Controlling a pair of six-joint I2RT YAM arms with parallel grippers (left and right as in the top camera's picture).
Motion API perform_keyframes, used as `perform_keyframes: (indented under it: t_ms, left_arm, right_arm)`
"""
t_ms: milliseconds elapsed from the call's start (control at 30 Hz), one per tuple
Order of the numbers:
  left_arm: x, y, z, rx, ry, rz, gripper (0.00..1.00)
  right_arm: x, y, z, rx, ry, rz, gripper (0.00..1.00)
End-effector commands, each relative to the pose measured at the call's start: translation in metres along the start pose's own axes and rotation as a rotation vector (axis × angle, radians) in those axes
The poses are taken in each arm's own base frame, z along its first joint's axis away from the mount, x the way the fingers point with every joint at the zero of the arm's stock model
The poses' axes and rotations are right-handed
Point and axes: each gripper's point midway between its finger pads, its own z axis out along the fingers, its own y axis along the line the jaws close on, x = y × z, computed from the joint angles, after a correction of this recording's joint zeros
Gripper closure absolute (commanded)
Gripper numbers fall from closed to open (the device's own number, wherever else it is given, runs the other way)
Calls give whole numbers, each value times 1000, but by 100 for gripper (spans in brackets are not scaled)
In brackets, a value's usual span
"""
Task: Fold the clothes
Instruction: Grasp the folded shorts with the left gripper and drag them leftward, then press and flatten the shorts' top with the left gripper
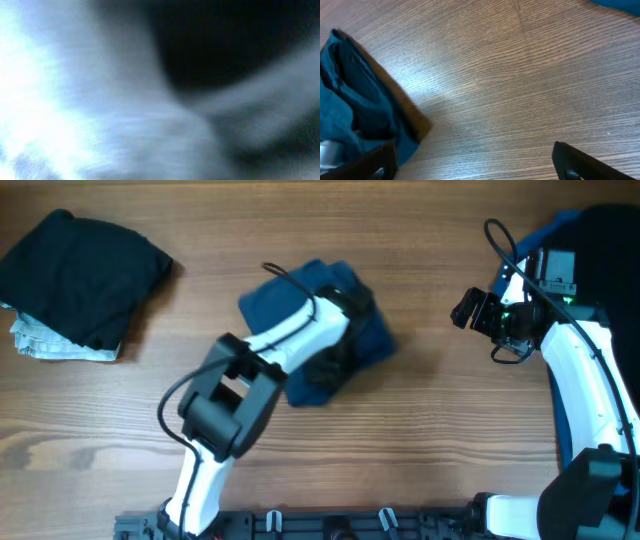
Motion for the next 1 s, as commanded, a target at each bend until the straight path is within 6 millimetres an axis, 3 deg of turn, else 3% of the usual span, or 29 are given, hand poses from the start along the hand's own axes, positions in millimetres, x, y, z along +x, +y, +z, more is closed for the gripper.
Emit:
perform_keyframes:
  t_ms: [0, 200, 267, 333, 400, 433, 500, 533, 600, 733, 767, 800, 967]
  left_arm:
    - [-56, 91, -3, -241, -125, -163, 96]
    - [-153, 188, -16, -169, -310, -425, 96]
    - [-169, 210, -35, -144, -339, -472, 96]
    - [-179, 212, -74, -114, -385, -492, 96]
    - [-185, 173, -126, 45, -452, -446, 96]
    - [-186, 156, -140, 107, -473, -421, 96]
    - [-190, 75, -172, 366, -532, -279, 96]
    - [-193, 46, -173, 405, -561, -227, 96]
    - [-196, 23, -166, 405, -587, -227, 96]
    - [-213, -7, -128, 364, -618, -267, 96]
    - [-217, -16, -111, 361, -612, -256, 96]
    - [-219, -28, -76, 331, -575, -236, 96]
    - [-208, -31, -39, 283, -491, -221, 96]
  right_arm:
    - [-7, 0, -5, 7, -29, -3, 0]
    - [-8, 0, -5, 6, -29, -3, 1]
    - [-8, 0, -5, 6, -29, -3, 1]
    - [-8, 0, -5, 6, -29, -3, 1]
    - [-7, 0, -5, 7, -29, -3, 0]
    - [-8, 0, -5, 6, -29, -3, 1]
    - [-7, 0, -5, 7, -29, -3, 0]
    - [-8, 0, -5, 6, -29, -3, 1]
    - [-7, 0, -5, 7, -29, -3, 0]
    - [-7, 0, -5, 7, -29, -3, 1]
    - [-8, 0, -5, 6, -29, -3, 1]
    - [-7, 0, -5, 7, -29, -3, 0]
    - [-8, 0, -5, 6, -29, -3, 1]
